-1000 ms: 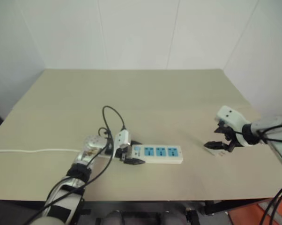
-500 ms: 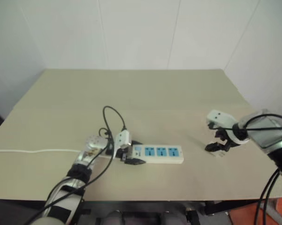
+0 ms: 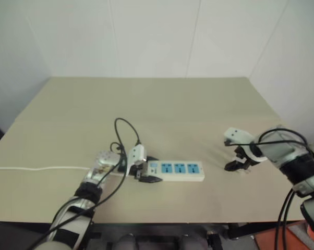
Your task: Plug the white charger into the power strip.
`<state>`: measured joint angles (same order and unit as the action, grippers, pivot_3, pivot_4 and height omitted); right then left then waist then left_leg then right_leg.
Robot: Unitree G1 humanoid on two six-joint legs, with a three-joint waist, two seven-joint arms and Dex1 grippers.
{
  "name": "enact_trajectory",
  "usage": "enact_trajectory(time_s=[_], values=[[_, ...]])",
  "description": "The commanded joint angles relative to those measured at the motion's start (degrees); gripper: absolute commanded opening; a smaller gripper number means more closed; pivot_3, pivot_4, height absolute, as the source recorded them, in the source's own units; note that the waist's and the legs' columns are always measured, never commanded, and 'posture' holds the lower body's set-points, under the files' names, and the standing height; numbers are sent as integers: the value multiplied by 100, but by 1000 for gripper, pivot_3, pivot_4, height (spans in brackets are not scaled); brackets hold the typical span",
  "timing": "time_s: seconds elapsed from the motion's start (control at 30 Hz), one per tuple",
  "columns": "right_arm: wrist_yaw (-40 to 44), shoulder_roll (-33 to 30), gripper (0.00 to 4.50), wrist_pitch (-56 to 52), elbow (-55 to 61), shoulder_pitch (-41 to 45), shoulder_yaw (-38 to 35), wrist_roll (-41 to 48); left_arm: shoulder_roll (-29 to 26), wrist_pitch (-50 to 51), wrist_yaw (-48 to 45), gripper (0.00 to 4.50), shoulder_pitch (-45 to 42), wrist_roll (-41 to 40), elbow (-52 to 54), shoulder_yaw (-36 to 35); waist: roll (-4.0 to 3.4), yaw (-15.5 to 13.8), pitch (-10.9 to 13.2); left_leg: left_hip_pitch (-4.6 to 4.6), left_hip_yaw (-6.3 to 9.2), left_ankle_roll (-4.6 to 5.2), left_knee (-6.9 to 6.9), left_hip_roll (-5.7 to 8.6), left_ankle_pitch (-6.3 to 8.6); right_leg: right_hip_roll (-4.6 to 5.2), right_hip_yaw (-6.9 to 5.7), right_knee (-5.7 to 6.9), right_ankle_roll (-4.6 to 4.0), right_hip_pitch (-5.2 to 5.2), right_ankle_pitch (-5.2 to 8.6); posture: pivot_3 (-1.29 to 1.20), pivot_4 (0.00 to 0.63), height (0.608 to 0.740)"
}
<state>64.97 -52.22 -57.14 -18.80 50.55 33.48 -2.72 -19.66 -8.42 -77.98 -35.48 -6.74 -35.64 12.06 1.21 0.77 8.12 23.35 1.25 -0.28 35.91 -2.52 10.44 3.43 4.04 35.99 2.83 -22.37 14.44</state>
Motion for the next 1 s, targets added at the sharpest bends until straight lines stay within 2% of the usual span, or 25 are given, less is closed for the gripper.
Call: enact_trajectory(time_s=[0.03,0.33,0.43,0.7,0.73,0.93,1.0], values=[[68,66,4500,183,-245,145,118,-278,28,55,47,3309,72,18,130,75,0,0,0,0,0,0,0,0,0,0,0,1,0,0,0,0,150,740],[491,119,4500,355,-499,209,265,-587,-1,118,113,3309,134,13,238,70,-1,-9,-1,-1,0,0,0,0,0,0,0,1,0,2,0,0,150,740],[586,107,3900,368,-510,196,250,-652,-12,119,120,3309,140,13,236,69,-1,-9,-1,-1,0,0,0,0,0,0,0,2,0,1,0,0,150,740],[786,-2,1286,328,-260,14,224,-734,-13,101,128,3309,90,20,173,63,-1,-11,-1,-2,0,0,1,0,0,0,0,2,0,2,0,0,150,740],[812,-11,1139,311,-215,-7,225,-728,-14,95,128,3309,78,22,158,60,-2,-13,-1,-2,1,0,1,0,0,0,0,2,0,2,0,0,150,740],[840,-23,1140,265,42,-56,87,-663,-43,74,126,3309,44,36,116,49,-1,-11,-1,-1,1,0,0,0,0,0,-1,2,0,2,0,0,150,740],[660,75,1140,400,219,2,-406,-417,-80,71,114,3309,36,44,102,42,-1,-5,-1,-2,1,0,0,0,0,0,-1,2,0,1,0,0,150,740]])
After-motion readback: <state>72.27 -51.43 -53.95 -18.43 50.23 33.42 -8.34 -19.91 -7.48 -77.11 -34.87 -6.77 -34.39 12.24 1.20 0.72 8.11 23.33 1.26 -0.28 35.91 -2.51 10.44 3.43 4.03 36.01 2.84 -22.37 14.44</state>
